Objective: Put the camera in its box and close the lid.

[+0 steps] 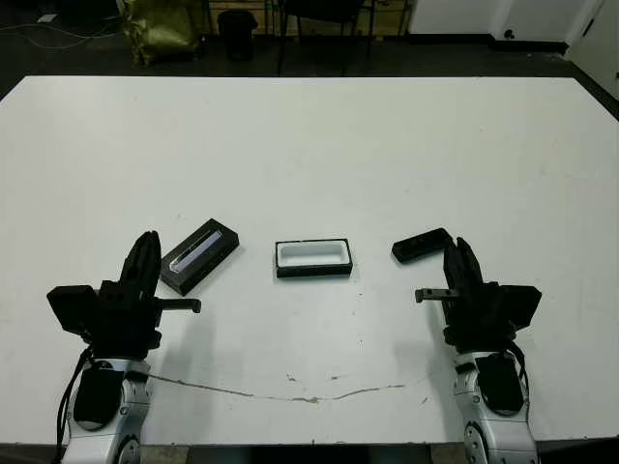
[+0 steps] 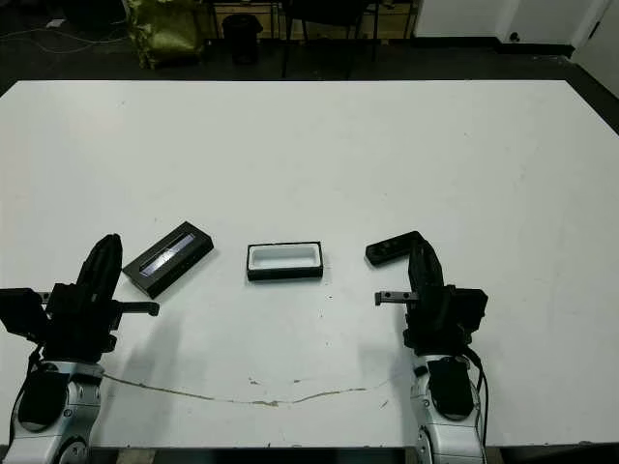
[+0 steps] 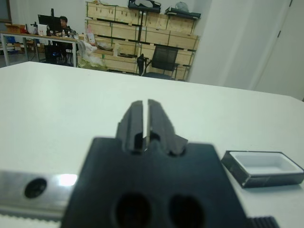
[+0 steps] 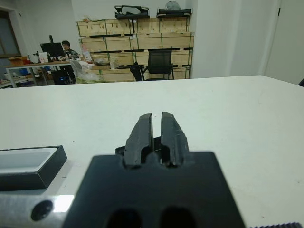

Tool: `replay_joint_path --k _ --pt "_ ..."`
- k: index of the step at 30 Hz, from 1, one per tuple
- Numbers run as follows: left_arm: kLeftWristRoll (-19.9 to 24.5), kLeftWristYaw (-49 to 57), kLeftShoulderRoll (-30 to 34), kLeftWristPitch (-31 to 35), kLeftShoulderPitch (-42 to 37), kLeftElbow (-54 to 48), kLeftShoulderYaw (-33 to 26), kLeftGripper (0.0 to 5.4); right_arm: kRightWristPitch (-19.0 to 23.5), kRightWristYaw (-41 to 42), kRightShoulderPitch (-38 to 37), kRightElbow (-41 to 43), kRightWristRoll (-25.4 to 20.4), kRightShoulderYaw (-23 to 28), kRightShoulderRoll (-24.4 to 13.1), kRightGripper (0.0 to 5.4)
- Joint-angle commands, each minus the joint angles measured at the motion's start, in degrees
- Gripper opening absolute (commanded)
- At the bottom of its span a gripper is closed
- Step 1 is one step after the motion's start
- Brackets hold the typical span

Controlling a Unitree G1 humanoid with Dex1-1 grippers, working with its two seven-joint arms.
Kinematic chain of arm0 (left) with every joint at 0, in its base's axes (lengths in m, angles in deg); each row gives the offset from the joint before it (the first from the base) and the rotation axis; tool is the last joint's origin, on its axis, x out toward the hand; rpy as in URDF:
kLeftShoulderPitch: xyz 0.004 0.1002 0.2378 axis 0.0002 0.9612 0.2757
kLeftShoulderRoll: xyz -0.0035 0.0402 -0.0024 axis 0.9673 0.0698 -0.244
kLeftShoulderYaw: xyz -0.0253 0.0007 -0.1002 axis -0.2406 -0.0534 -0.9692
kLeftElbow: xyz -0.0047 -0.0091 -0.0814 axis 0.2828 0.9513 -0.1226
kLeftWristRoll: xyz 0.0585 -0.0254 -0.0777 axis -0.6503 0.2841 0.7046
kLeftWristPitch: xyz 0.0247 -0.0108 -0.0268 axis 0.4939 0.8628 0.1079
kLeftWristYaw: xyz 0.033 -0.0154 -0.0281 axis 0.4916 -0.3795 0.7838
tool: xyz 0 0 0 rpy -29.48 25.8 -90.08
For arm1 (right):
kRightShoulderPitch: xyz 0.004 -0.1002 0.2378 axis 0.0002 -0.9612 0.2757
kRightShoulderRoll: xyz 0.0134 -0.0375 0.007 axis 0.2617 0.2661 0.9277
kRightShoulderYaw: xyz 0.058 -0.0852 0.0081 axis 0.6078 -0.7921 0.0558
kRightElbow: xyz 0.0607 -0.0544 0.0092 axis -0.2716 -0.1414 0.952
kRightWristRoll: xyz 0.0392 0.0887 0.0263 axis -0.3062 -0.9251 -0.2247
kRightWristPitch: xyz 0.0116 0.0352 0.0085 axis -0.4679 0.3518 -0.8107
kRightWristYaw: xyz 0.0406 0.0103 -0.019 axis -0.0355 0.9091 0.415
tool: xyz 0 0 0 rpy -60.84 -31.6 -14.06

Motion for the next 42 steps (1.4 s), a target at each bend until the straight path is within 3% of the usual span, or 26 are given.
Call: replay_joint_path --k 1,9,11,12,15,18,22,28,31,36,42 --pt "-0.5 0.2 0.1 0.6 0.7 0.8 0.0 0.0 2.0 -0.4 -1.0 0.1 0.5 0.0 -0.5 0.02" --pt "-0.7 0.0 0.0 0.5 0.6 1.0 0.2 0.0 2.1 0.2 -1.3 -0.3 1.1 -0.1 -1.2 0.02" --pt "-0.6 -0.1 0.0 0.2 0.7 1.1 0.1 0.0 3.7 1.4 -1.3 1.0 -0.3 -0.1 -1.6 0.02" --pt "-0.9 0.1 0.0 -0.1 0.7 1.1 0.1 0.0 2.6 2.5 -0.8 0.6 -1.2 0.2 -2.1 0.02" --pt "-1.2 0.4 -0.1 -0.2 0.8 1.2 0.0 0.0 -4.8 7.8 3.2 -4.4 -3.8 2.4 -5.8 0.02" --pt "-1.2 0.3 -0.1 -0.6 0.7 1.7 0.0 0.0 -2.5 13.2 8.6 -4.3 -7.5 5.5 -11.9 0.02" --pt "-1.3 0.4 0.0 -0.3 1.0 1.4 0.0 0.0 -0.4 21.2 19.0 -7.8 -9.0 7.9 -22.1 0.02" --pt "-1.3 0.9 -0.3 0.6 1.3 0.6 0.3 0.0 1.0 28.2 34.5 -18.8 -0.1 4.0 -34.2 0.02" --pt "-1.2 0.9 -0.4 0.3 1.4 0.7 0.3 0.0 -2.6 31.6 41.5 -26.8 3.9 0.9 -37.4 0.02" --pt "-1.0 0.5 -0.3 -0.4 1.3 1.3 0.2 0.0 -5.0 37.5 51.1 -38.4 9.9 -5.5 -39.5 0.02" --pt "-0.8 0.3 -0.1 -0.1 1.5 1.1 0.0 0.0 -9.7 46.7 61.4 -51.7 15.5 -13.1 -39.1 0.02"
